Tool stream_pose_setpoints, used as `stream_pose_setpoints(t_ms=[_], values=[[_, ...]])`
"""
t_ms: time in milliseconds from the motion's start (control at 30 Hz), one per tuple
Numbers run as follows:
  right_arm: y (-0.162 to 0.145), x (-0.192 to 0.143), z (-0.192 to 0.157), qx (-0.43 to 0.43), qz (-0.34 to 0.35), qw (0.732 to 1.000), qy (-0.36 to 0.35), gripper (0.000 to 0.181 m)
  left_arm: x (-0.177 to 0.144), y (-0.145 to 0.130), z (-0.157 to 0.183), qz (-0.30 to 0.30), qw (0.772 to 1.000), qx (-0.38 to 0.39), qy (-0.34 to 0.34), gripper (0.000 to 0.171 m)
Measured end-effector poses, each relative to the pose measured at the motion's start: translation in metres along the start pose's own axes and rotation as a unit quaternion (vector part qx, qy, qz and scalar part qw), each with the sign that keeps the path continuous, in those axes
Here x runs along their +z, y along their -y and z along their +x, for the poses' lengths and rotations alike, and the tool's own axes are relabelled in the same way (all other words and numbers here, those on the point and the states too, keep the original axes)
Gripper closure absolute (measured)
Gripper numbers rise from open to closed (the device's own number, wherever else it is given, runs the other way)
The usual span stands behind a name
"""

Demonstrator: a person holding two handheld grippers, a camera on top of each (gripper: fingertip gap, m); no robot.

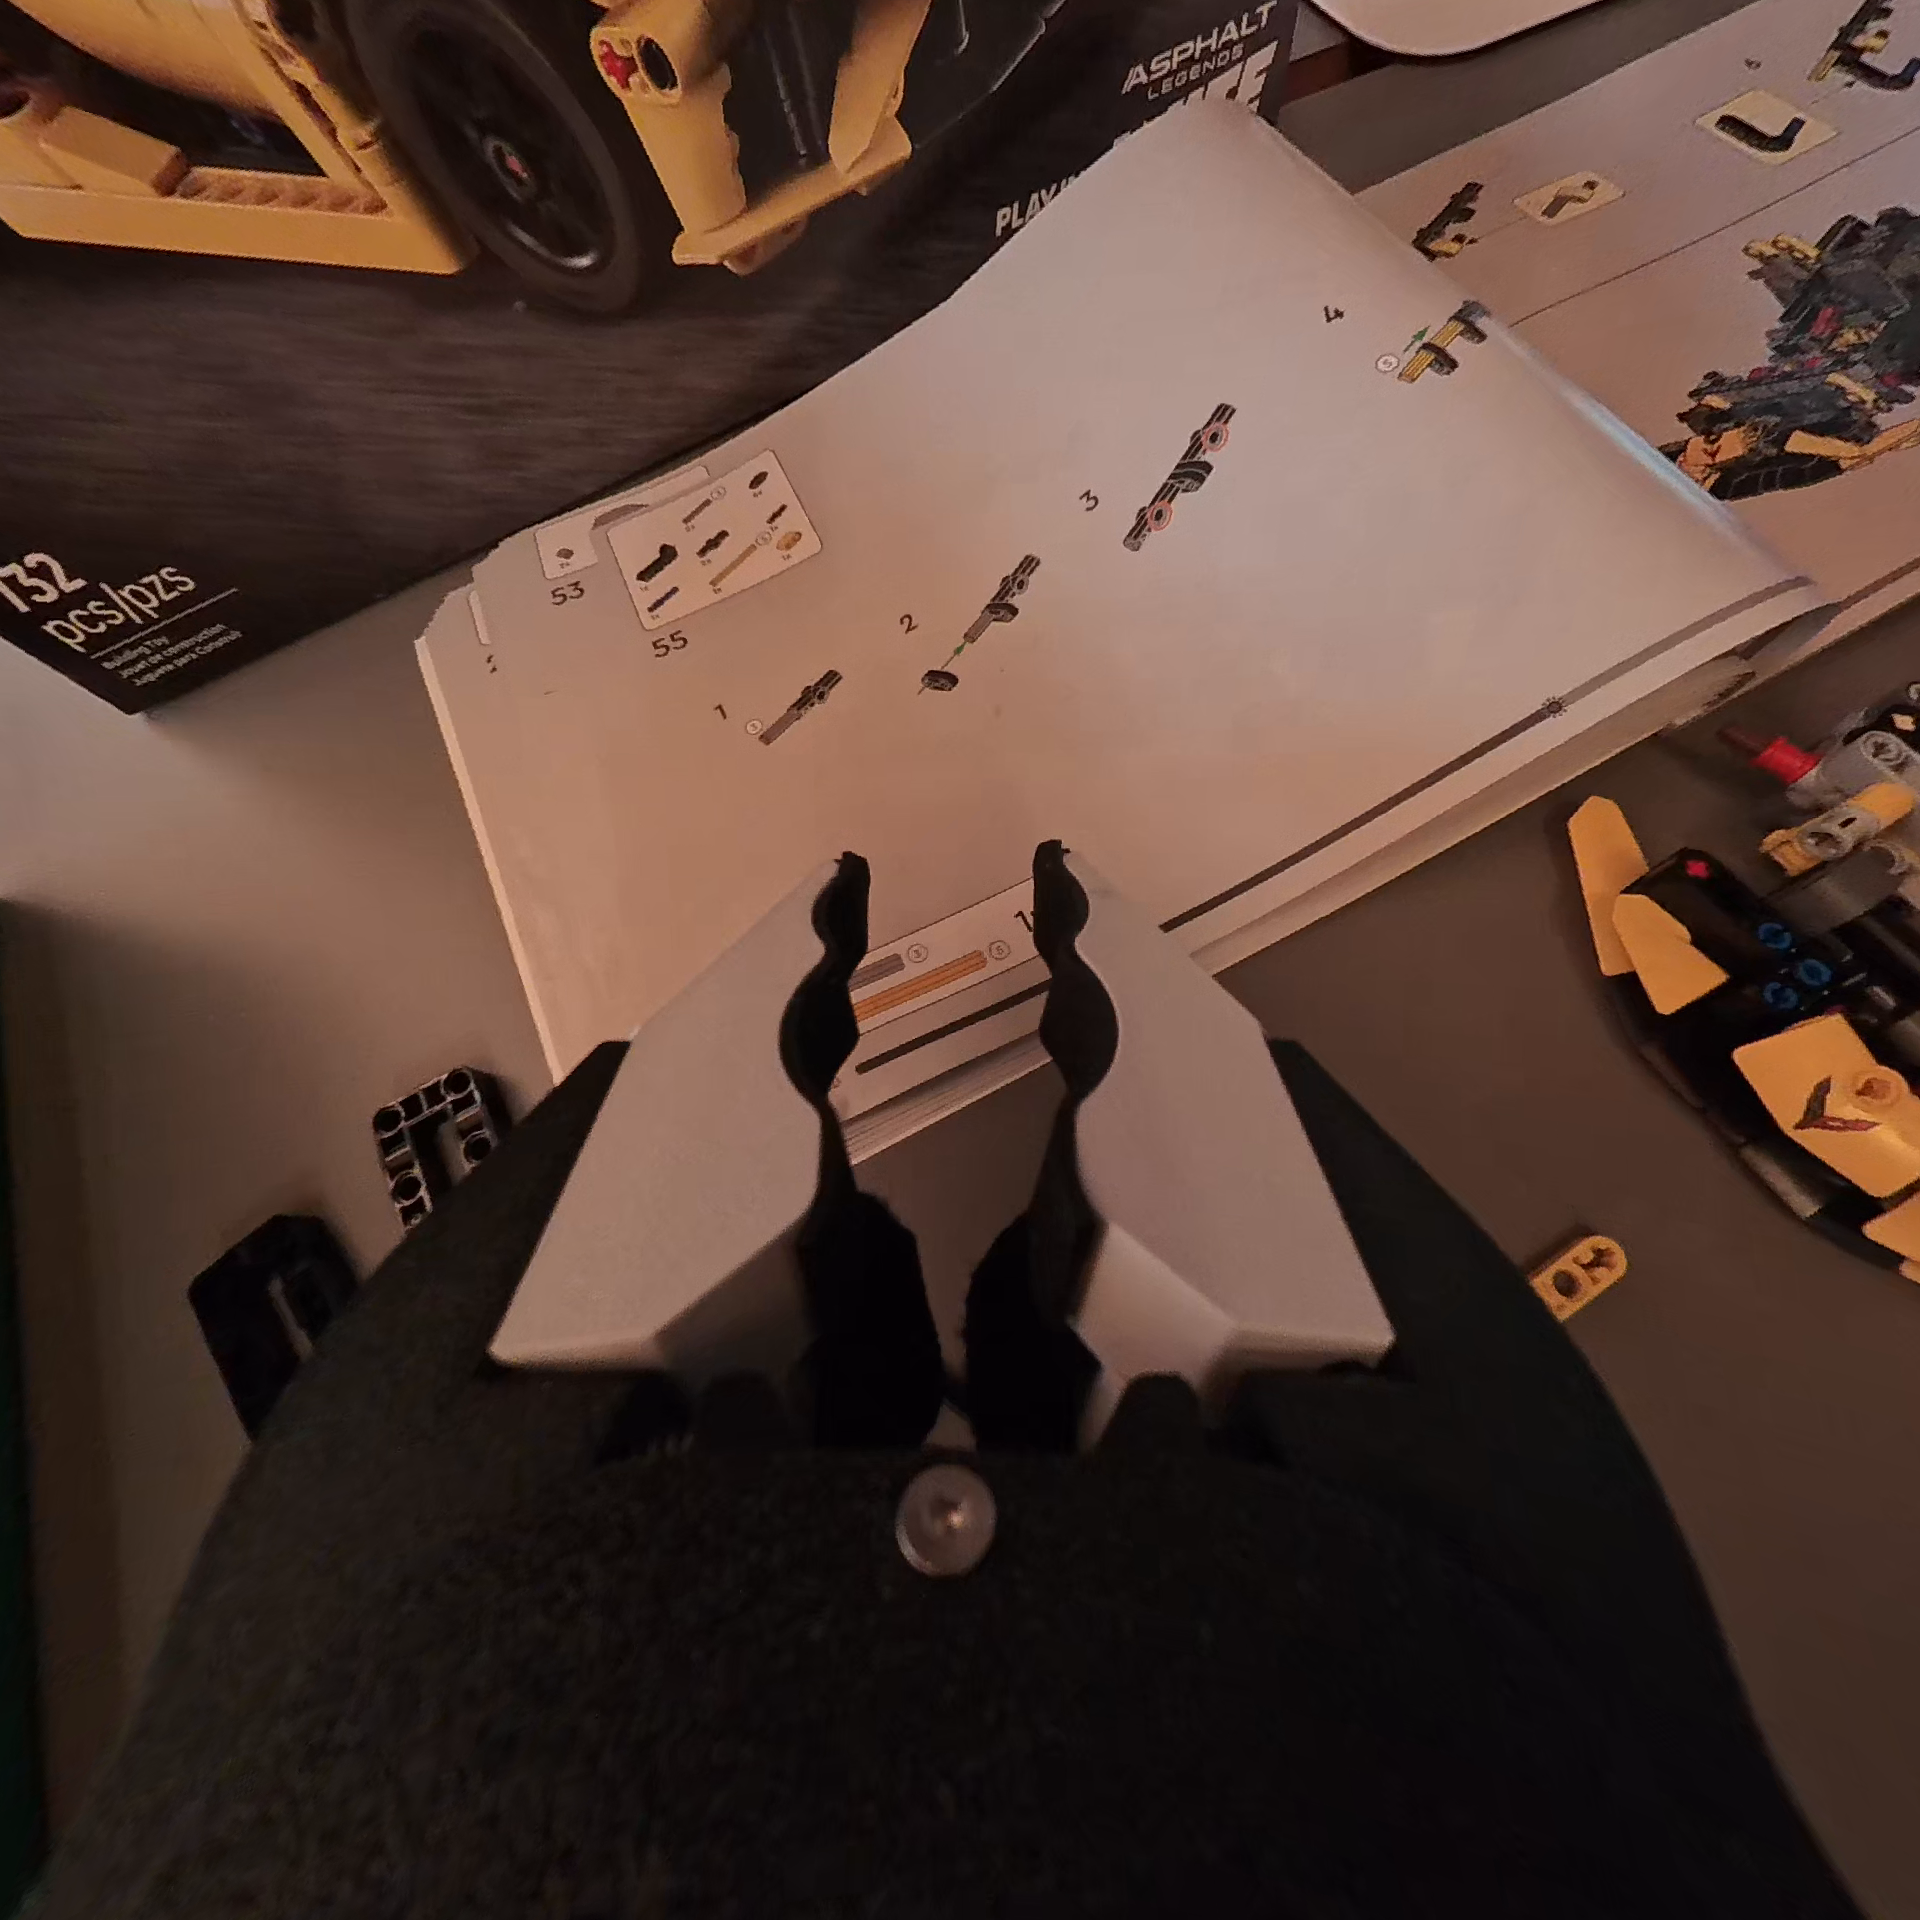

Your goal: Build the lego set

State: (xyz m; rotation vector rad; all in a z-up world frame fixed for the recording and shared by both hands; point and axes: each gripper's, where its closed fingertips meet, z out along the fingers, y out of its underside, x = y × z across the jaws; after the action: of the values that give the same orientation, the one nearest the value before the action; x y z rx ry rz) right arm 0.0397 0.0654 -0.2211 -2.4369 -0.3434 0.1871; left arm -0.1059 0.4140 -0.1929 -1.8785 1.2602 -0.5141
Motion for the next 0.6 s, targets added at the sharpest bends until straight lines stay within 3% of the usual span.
stream_pose_setpoints(t_ms=[267, 600], values=[[-0.0053, -0.0060, 0.0065, -0.008, 0.001, 1.000, -0.024, 0.159, 0.0011, -0.0007, 0.0018, -0.002, 1.000, 0.006, -0.001, 0.142], [-0.0029, -0.0030, 0.0106, -0.047, 0.005, 0.998, -0.040, 0.176, 0.0002, -0.0002, 0.0002, -0.001, 1.000, 0.004, 0.001, 0.143]])
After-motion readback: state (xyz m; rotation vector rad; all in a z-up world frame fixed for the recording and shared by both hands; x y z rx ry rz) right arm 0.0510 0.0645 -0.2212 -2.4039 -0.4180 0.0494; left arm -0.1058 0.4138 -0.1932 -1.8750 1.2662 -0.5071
